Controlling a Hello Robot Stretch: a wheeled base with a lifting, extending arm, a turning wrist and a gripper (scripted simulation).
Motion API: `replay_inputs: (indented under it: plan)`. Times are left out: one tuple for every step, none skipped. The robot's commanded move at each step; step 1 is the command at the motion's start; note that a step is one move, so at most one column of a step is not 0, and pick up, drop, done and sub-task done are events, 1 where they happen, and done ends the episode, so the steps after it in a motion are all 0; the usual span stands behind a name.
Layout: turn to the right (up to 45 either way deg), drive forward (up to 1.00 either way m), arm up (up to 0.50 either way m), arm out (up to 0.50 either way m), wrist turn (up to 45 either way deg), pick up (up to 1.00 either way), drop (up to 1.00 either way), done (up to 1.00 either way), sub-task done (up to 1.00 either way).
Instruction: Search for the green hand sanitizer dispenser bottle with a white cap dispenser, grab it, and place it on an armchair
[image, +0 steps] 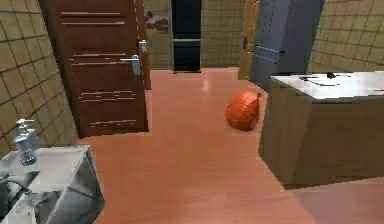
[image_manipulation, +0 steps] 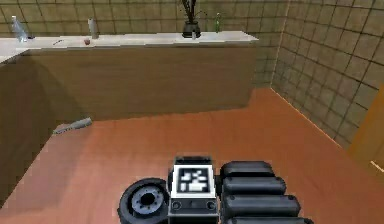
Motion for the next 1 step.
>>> replay_inputs:
  plan:
    - [0.0, 1.0, 0.0, 0.0, 0.0, 0.0, 0.0, 0.0, 0.0]
